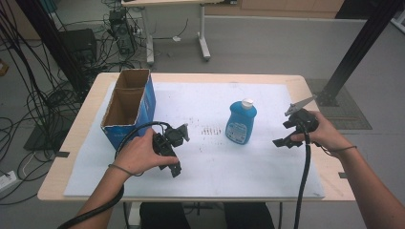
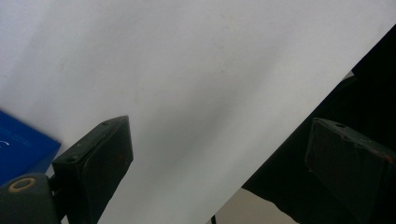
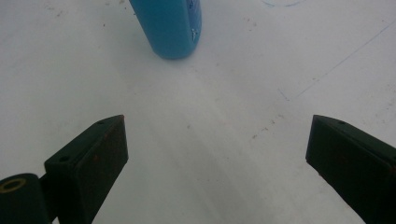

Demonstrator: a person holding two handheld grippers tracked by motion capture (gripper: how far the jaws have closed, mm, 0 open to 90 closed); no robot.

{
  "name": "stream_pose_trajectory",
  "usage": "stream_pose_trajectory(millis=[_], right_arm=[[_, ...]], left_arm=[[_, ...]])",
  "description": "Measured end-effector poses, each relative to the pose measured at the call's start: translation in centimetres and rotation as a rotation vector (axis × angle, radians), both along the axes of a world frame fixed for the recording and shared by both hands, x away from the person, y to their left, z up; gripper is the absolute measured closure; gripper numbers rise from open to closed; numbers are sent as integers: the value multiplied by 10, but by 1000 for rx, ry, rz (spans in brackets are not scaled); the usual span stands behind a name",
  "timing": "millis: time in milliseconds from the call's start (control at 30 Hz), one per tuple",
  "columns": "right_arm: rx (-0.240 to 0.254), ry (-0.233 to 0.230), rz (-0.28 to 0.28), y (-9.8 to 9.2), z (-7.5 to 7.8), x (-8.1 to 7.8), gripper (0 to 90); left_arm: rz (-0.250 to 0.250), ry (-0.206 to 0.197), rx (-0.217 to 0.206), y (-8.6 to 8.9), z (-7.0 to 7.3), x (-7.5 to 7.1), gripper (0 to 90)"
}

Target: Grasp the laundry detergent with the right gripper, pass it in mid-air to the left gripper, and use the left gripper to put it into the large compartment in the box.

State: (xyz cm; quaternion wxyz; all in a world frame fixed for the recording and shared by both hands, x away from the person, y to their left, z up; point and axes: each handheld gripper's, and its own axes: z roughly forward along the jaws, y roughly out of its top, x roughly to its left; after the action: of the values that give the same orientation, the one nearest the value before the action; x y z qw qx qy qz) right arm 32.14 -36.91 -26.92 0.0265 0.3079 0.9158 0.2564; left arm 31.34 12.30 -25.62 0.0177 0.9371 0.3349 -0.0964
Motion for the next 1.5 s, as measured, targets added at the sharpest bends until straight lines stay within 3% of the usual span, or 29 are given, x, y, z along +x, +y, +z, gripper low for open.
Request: stream_pose_trajectory(millis=[1500], right_arm=[[152,-53,-1,-12,-41,-16,44]], left_arm=[[-6,5,6,-4,-3,-1,78]])
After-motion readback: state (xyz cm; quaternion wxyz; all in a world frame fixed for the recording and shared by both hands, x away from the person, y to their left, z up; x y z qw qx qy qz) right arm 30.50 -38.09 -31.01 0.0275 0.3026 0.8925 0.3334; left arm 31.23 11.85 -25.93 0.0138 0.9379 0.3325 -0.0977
